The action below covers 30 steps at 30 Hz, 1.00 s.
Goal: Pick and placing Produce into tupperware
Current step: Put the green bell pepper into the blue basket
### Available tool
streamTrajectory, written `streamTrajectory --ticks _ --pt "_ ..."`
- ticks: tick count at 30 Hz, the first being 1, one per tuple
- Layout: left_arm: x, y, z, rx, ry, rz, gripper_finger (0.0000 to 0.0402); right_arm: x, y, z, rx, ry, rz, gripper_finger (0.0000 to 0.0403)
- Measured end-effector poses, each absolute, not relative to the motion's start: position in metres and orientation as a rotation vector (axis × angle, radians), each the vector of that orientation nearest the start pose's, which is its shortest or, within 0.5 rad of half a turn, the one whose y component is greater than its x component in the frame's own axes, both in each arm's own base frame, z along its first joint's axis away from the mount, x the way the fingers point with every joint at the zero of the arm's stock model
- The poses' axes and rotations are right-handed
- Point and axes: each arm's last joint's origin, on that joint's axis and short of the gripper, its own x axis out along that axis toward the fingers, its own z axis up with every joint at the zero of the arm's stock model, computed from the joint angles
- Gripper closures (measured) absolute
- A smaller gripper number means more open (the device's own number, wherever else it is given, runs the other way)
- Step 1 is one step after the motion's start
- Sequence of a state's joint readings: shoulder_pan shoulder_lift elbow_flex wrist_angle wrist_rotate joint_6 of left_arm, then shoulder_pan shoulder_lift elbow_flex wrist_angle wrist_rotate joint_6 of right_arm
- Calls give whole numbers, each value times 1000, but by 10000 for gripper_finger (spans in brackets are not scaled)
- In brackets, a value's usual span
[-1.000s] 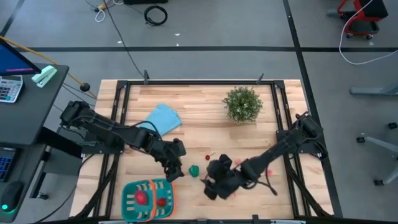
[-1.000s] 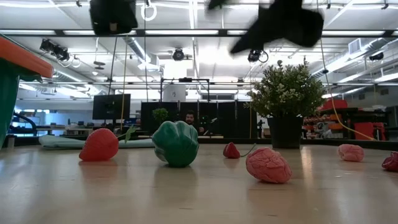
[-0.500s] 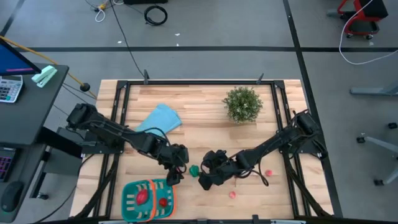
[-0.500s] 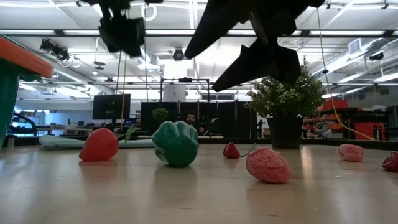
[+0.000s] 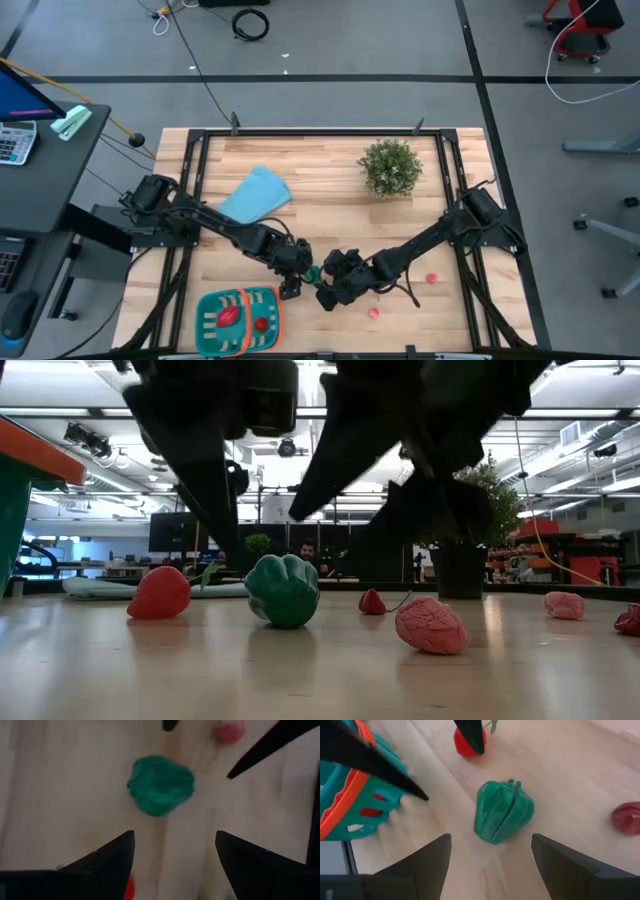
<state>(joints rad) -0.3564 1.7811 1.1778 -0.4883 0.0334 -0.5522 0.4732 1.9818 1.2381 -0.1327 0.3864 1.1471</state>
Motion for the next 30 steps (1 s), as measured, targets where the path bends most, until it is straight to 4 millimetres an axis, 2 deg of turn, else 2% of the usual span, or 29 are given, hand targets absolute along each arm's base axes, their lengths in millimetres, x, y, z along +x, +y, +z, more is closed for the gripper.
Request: streamTrajectory --ticks 14,19,24,30 --pt "335 -121 178 -275 1142 52 116 373 166 151 782 695 -420 117" --pt "332 -117 180 -272 1163 64 116 377 168 133 785 719 -421 125" --pt "324 -107 195 -251 1178 70 116 384 167 116 803 722 -395 130" --pt "307 -90 231 -278 1132 83 116 398 156 121 804 707 -381 129"
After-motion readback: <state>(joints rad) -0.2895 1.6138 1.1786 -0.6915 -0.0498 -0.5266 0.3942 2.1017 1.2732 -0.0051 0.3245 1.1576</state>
